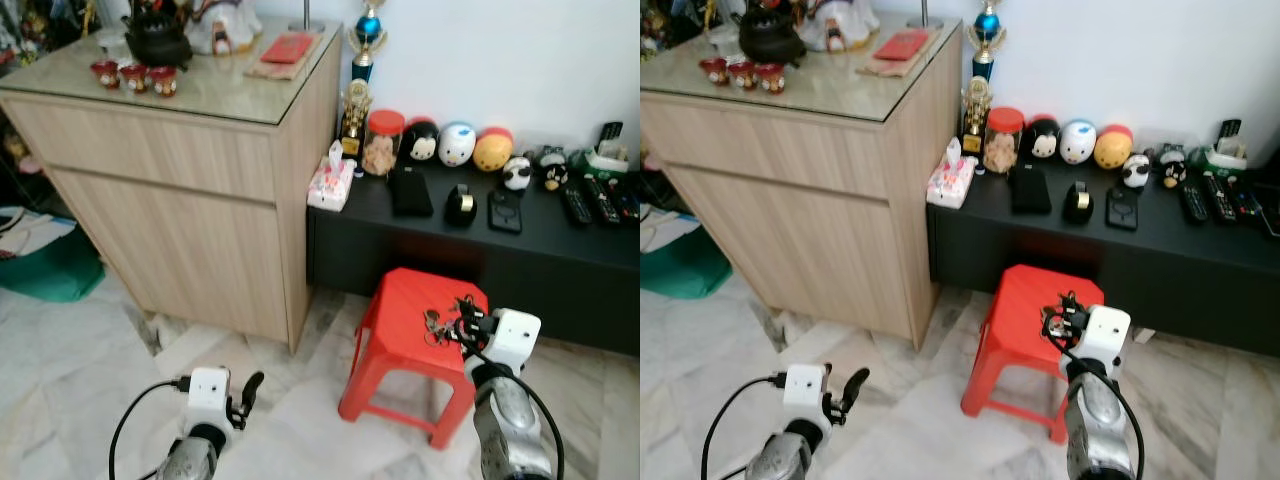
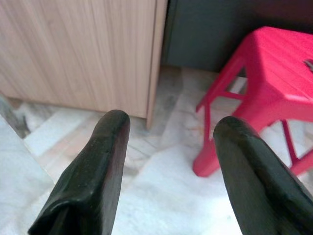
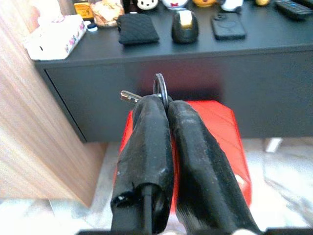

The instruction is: Hang keys on a hook

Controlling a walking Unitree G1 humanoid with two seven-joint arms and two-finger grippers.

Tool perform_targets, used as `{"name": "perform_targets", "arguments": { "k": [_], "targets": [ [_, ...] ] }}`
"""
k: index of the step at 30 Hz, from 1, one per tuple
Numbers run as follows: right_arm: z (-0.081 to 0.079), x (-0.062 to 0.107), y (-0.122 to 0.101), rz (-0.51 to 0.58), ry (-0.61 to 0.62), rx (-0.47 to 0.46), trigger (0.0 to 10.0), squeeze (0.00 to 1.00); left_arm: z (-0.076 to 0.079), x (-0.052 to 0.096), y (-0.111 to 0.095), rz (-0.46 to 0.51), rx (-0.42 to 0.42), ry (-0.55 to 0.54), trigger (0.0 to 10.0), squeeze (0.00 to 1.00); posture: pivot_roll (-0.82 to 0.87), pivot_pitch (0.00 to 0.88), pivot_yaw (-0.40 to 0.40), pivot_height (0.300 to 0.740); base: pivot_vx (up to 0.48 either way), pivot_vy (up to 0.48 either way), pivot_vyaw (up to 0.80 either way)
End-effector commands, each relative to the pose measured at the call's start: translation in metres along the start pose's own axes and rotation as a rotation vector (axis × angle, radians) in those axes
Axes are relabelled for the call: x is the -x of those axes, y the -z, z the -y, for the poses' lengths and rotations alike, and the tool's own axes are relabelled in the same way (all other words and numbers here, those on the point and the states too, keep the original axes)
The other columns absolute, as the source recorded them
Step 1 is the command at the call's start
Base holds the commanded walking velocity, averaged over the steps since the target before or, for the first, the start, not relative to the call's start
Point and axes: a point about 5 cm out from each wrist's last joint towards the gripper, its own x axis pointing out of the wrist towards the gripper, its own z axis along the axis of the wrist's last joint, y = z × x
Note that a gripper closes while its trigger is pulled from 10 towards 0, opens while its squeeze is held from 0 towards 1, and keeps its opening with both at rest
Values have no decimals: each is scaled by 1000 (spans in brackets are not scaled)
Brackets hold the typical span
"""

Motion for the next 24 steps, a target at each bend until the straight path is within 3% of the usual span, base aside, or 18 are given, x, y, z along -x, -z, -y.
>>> {"name": "perform_targets", "arguments": {
  "k": [1,12,14,17,24],
  "targets": [
    [2,0,1,-10,16,-1,10000,0,0,3,6,-25,8,-4,10000,0,-5,0,-67,740,-480,0,0],
    [4,-2,-2,-17,49,-30,10000,0,-2,4,7,-26,18,-15,10000,0,-9,0,-62,740,-480,0,0],
    [-1,-3,-1,-46,15,-57,10000,0,-4,4,7,-27,17,-12,10000,0,-12,0,-53,740,-480,0,0],
    [-6,-2,-5,-41,-39,-18,10000,0,-7,4,6,-27,9,-7,10000,0,-22,0,-50,740,-480,0,0],
    [7,-7,-15,-2,88,-82,10000,0,-11,4,7,-30,2,-18,10000,0,-16,0,-35,740,-476,0,0]
  ]
}}
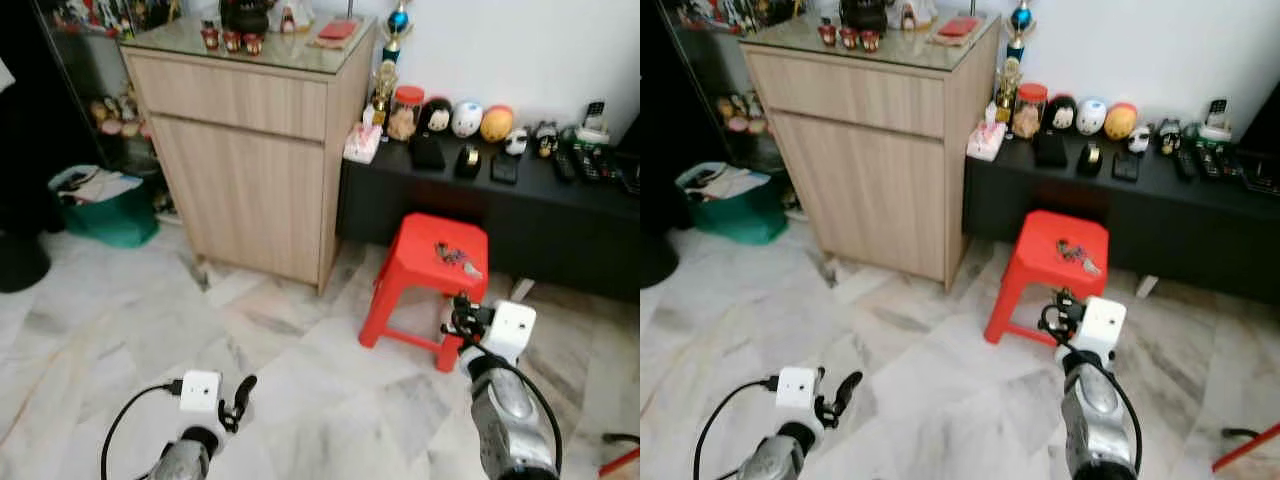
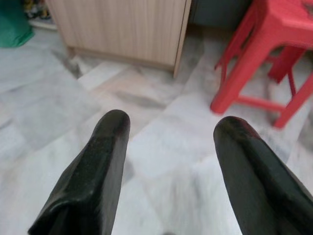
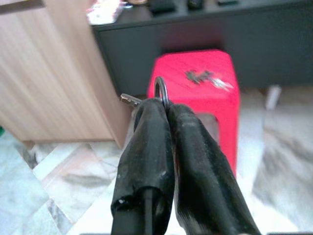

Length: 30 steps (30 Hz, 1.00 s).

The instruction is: Hang keys on a hook

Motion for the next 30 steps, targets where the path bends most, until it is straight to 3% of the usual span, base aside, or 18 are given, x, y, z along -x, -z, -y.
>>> {"name": "perform_targets", "arguments": {
  "k": [1,4,9,18,30],
  "targets": [
    [6,-1,-4,19,54,-30,10000,0,2,0,2,-4,-1,5,10000,0,-15,0,-34,740,0,0,0],
    [3,2,-2,19,74,-65,10000,0,5,-1,1,-8,-12,23,10000,0,-16,0,-22,740,0,0,-746],
    [-3,4,1,14,50,-48,10000,0,5,-2,1,-6,-6,36,10000,0,-15,0,-25,740,0,0,-800],
    [10,2,-3,27,127,-75,10000,0,8,-3,2,-11,-4,35,10000,0,-11,0,-36,740,0,0,-797],
    [11,3,-2,31,151,-91,10000,0,12,-3,4,-27,-5,47,10000,0,-15,0,-36,740,0,0,-794]
  ]
}}
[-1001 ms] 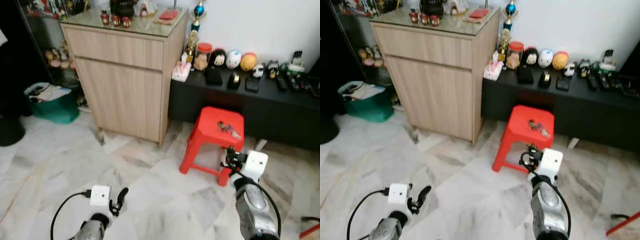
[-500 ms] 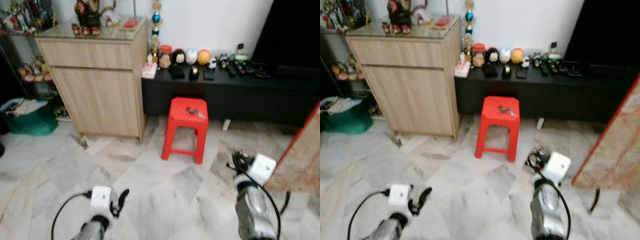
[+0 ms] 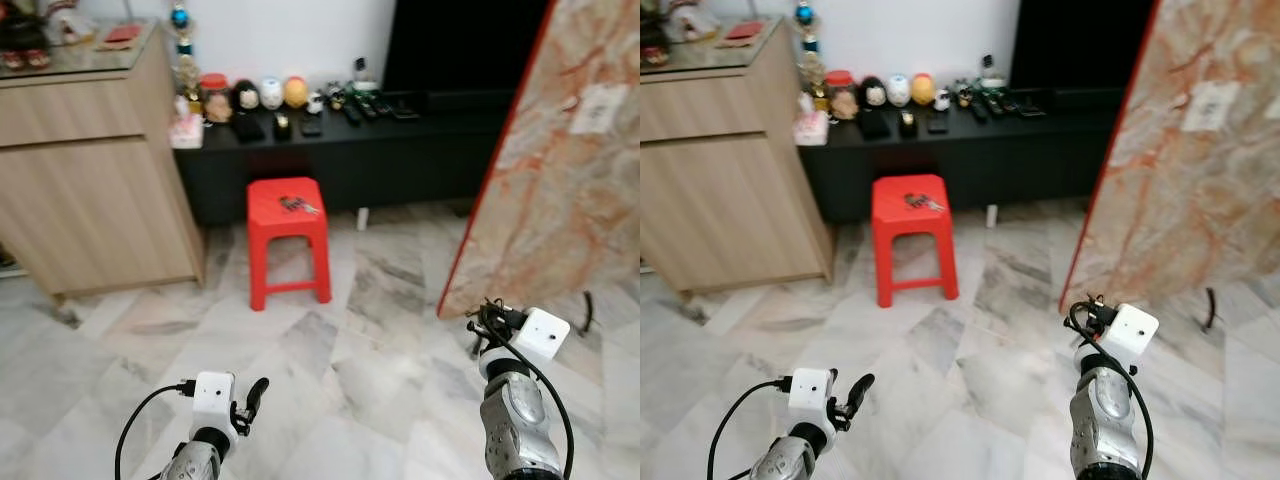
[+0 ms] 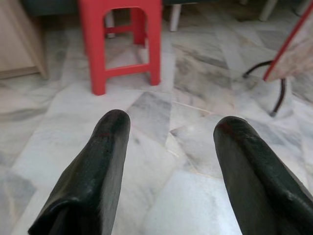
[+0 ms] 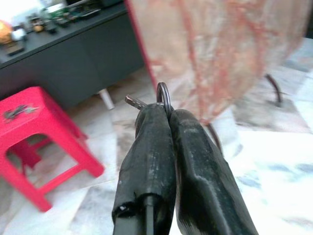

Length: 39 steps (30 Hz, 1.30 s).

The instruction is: Hang keys on a hook

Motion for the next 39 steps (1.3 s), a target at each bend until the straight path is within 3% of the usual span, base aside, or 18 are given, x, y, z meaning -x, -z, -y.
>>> {"name": "perform_targets", "arguments": {
  "k": [1,8,16,23,27,28,30,31,32,33,34,36,39],
  "targets": [
    [-1,-1,-4,20,12,-17,10000,0,-3,2,6,-32,-9,-1,10000,0,-16,0,-34,740,0,0,-800],
    [0,-1,-4,30,21,-18,10000,0,-8,8,17,-82,-18,-15,10000,0,-14,0,-29,740,0,0,-796],
    [-4,-3,-7,43,13,21,10000,0,-11,5,13,-72,-22,-24,10000,0,-4,0,-31,740,0,0,0],
    [-7,-4,-7,48,6,44,10000,0,-13,5,11,-67,-23,-29,10000,0,-6,0,-29,740,321,0,0],
    [-8,-4,0,-2,5,54,10000,0,-12,4,11,-73,-35,-20,10000,0,-8,0,-28,740,366,0,0],
    [-8,-4,7,-48,-10,96,10000,0,-11,4,12,-77,-49,-8,10000,0,-6,0,-28,740,364,0,0],
    [-20,-1,-3,56,-146,211,10000,0,-11,4,11,-72,-45,-11,10000,0,-1,0,-29,740,364,0,0],
    [-11,-1,-2,39,-70,78,10000,0,-12,5,11,-66,-40,-19,10000,0,-2,0,-30,740,334,0,0],
    [-11,-1,-2,39,-70,78,10000,0,-12,5,11,-66,-40,-19,10000,0,-2,0,-30,740,334,0,0],
    [-4,-2,2,-4,0,10,10000,0,-12,5,10,-65,-41,-21,10000,0,-5,0,-30,740,334,0,0],
    [12,-2,17,-129,120,1,10000,0,-13,5,10,-66,-42,-22,10000,0,-8,0,-30,740,270,0,0],
    [17,-1,18,-125,128,41,10000,0,-13,6,11,-68,-43,-24,10000,0,-5,0,-32,740,0,0,0],
    [10,-1,9,-50,64,45,10000,0,-13,7,12,-71,-42,-24,10000,0,-3,0,-31,740,0,0,0]
  ]
}}
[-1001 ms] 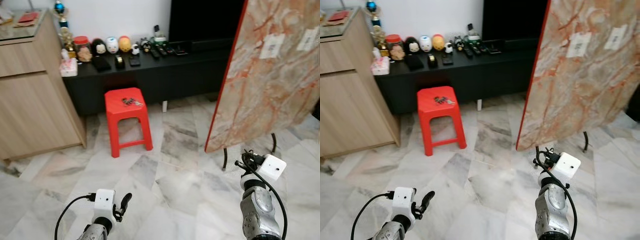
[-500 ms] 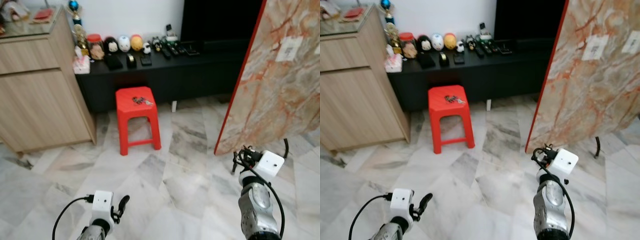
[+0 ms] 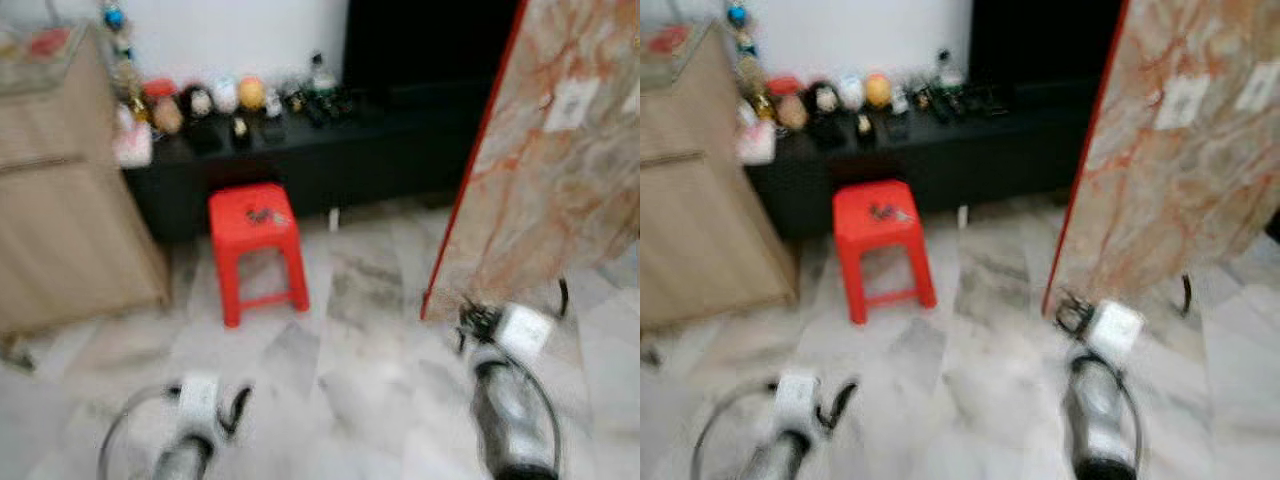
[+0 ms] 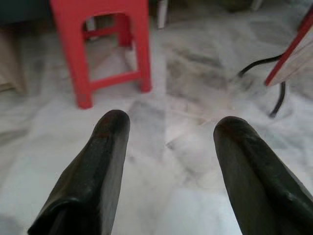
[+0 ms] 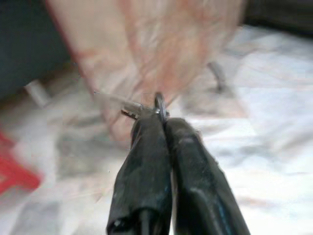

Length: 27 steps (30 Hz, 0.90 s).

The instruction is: Hang keys on a hook

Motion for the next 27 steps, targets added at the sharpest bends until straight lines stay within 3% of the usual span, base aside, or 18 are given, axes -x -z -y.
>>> {"name": "perform_targets", "arguments": {
  "k": [1,12,27],
  "targets": [
    [-35,1,-13,71,-117,-16,10000,0,-13,8,6,-26,-19,-34,10000,0,-5,0,-31,740,0,0,0],
    [-48,3,-24,158,-179,35,10000,0,-11,8,7,-27,-17,-34,10000,0,-2,0,-35,740,0,0,0],
    [-42,-1,-37,219,-135,16,10000,0,-8,7,7,-26,-8,-28,10000,0,-3,0,-39,740,50,0,0]
  ]
}}
